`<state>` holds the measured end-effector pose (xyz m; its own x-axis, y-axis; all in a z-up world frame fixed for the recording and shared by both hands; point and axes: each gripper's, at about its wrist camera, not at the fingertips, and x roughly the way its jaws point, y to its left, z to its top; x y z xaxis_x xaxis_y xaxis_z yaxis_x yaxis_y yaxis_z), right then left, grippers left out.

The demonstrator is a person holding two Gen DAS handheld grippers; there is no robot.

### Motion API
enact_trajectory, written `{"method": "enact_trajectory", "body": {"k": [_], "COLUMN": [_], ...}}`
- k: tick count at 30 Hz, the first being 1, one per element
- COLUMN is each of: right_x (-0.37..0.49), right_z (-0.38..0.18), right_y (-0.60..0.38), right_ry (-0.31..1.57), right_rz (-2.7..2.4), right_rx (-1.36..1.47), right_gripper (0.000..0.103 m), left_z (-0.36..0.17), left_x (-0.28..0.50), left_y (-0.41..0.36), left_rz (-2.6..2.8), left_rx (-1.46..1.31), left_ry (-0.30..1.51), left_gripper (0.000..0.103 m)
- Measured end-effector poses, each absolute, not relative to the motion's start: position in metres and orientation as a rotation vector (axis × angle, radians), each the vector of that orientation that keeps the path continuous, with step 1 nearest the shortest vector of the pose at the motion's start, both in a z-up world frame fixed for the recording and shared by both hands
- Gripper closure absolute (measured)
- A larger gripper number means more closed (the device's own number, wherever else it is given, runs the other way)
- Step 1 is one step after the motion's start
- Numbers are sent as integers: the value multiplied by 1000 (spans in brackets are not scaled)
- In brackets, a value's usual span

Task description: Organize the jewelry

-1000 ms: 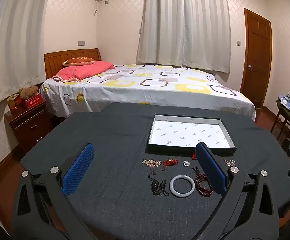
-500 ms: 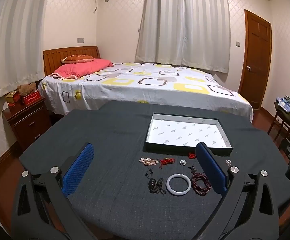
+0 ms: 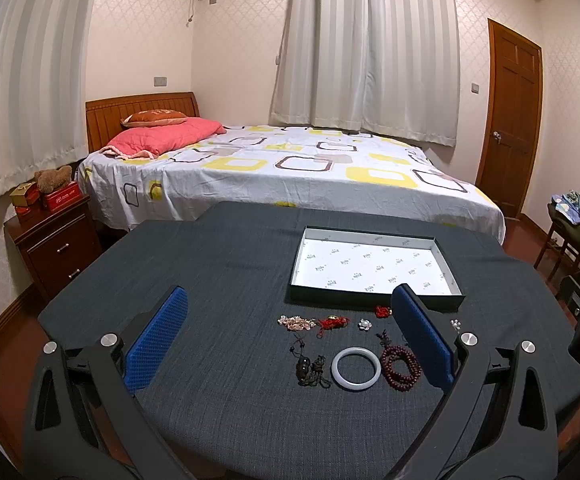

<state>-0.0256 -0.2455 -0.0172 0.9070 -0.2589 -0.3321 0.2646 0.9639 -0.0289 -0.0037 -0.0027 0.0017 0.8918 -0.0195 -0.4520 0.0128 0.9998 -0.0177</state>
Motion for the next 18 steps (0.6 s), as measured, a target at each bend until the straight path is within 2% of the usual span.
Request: {"method": "enact_trajectory", "body": {"k": [18], "right_x": [-26], "right_z": [-18], "right_y": [-245], "right_ry": [338], "right_rz": [-271], "right_rx": [14], "right_gripper": [6], "left_z": [6], "left_x": [-5], "left_y": [-3], "left_rz": [-23], "left_rx": [-14], "left_ry": [469], "left_gripper": [4]}}
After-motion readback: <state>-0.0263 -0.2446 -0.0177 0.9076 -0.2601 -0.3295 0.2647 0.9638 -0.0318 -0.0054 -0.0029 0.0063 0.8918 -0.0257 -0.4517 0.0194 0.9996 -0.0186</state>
